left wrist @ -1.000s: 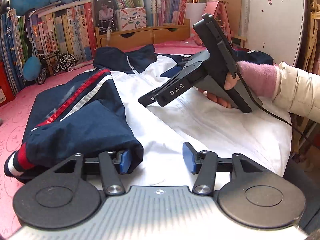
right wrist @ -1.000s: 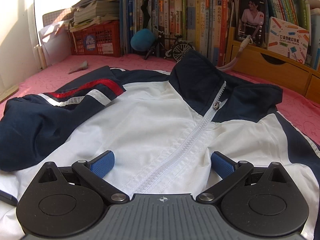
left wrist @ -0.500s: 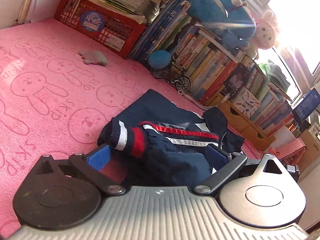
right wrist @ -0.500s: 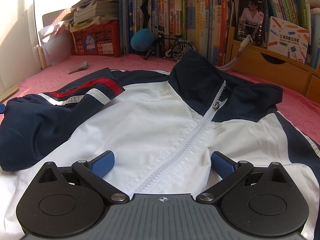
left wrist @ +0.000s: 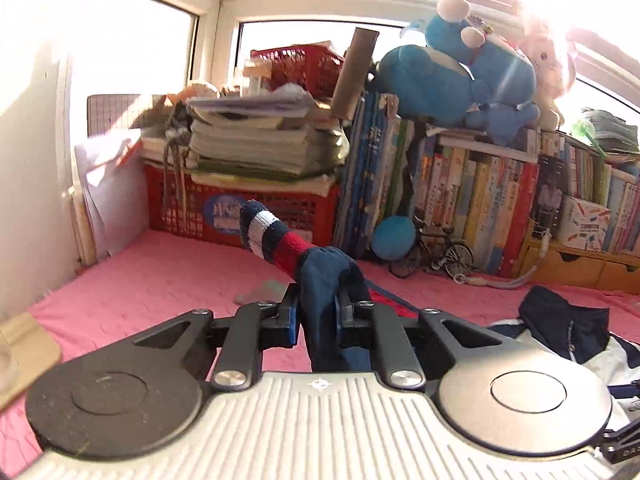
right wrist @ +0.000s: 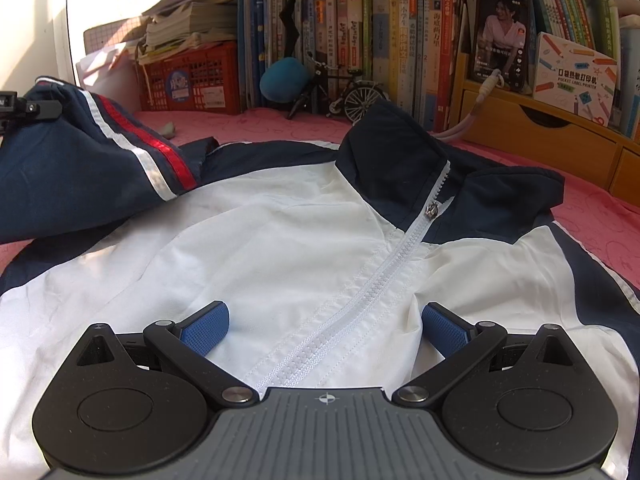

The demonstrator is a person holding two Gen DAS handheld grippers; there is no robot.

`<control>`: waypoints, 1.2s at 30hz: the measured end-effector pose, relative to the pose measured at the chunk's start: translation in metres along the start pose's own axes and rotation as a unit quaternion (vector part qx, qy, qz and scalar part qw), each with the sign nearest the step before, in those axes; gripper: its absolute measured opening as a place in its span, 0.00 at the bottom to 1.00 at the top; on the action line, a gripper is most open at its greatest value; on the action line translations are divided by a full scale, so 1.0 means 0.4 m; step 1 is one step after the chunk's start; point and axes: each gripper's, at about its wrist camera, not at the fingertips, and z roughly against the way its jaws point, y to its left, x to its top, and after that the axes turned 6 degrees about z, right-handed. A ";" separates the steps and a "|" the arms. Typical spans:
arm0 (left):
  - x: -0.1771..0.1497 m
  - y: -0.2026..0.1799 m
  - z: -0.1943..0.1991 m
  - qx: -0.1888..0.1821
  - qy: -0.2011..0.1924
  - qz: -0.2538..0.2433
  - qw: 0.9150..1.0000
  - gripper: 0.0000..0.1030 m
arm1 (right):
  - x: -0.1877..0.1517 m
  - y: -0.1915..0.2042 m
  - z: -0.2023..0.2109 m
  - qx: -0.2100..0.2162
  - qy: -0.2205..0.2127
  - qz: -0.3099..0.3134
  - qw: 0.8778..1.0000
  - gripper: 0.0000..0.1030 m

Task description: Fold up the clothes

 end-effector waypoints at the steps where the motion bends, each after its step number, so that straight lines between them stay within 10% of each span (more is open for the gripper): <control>1: 0.039 0.020 -0.017 0.031 -0.031 -0.026 0.999 0.15 | 0.000 0.000 0.000 0.000 0.000 0.000 1.000 1.00; 6: 0.201 0.162 -0.159 0.178 -0.123 -0.113 0.970 0.17 | -0.001 -0.001 -0.001 0.000 0.000 0.000 1.000 1.00; 12: 0.154 0.277 -0.397 0.258 0.011 -0.121 0.959 0.23 | -0.003 -0.004 -0.003 0.001 0.000 0.001 1.000 1.00; 18: -0.028 0.337 -0.529 0.335 0.175 -0.129 0.917 0.32 | -0.007 -0.006 -0.003 0.002 0.000 0.001 1.000 1.00; 24: -0.096 0.337 -0.510 0.334 0.224 -0.165 0.900 0.66 | -0.008 -0.007 -0.003 0.003 0.000 0.001 1.000 1.00; 30: 0.029 0.247 -0.424 0.288 0.143 -0.088 0.943 0.66 | -0.008 -0.007 -0.003 0.002 -0.001 0.001 1.000 1.00; 36: 0.055 -0.008 -0.260 0.069 0.104 -0.078 0.989 0.74 | -0.017 0.003 0.032 -0.038 -0.001 0.007 0.999 1.00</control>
